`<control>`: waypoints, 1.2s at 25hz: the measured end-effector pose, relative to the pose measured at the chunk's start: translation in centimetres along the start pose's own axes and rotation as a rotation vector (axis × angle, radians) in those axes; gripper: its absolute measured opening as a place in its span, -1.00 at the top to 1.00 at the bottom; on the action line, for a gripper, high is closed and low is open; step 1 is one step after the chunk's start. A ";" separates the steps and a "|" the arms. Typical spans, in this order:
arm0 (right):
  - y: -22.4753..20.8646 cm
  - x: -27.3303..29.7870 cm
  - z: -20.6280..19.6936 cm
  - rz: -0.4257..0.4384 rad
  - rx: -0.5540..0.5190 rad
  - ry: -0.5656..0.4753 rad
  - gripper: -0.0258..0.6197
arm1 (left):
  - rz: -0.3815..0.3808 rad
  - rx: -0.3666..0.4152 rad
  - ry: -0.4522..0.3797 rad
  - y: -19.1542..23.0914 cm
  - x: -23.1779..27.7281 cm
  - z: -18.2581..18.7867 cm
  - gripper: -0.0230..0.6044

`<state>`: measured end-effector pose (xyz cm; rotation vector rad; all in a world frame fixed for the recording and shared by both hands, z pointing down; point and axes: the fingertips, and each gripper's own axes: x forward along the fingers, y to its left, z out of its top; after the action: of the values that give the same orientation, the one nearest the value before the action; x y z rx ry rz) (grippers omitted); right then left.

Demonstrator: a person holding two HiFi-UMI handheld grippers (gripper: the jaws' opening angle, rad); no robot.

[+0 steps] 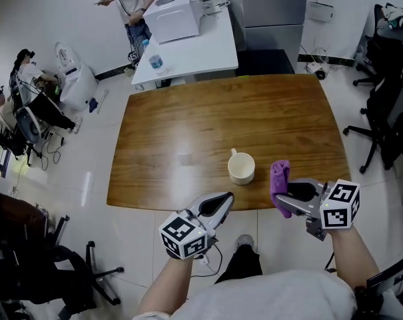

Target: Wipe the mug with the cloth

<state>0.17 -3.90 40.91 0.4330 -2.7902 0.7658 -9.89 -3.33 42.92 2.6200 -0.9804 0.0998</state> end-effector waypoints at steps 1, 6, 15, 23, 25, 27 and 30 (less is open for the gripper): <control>1.8 -1.4 -1.6 0.001 -0.013 0.001 0.53 | -0.016 -0.003 -0.005 -2.9 -0.4 -0.6 0.93; 10.8 -9.5 -9.9 -0.003 -0.027 -0.003 0.53 | -0.038 0.033 -0.004 -17.7 -3.1 -3.9 0.93; 24.3 -20.3 -15.1 -0.002 -0.024 -0.058 0.53 | -0.031 0.068 0.037 -35.2 -9.8 -5.6 0.93; 29.2 -22.1 -16.9 0.011 -0.033 -0.029 0.54 | -0.055 0.081 0.067 -40.0 -10.8 -5.7 0.93; 29.5 -22.7 -16.9 0.005 -0.019 -0.036 0.54 | -0.066 0.084 0.076 -40.7 -10.6 -5.7 0.93; 29.5 -22.9 -16.4 0.008 -0.014 -0.046 0.54 | -0.062 0.087 0.084 -40.3 -10.3 -5.5 0.93; 28.5 -22.4 -16.3 0.019 -0.007 -0.046 0.54 | -0.038 0.069 0.091 -38.9 -9.9 -5.7 0.93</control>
<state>13.55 33.08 35.16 0.4283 -2.8425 0.7590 8.15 32.20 35.17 2.6695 -0.9111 0.2453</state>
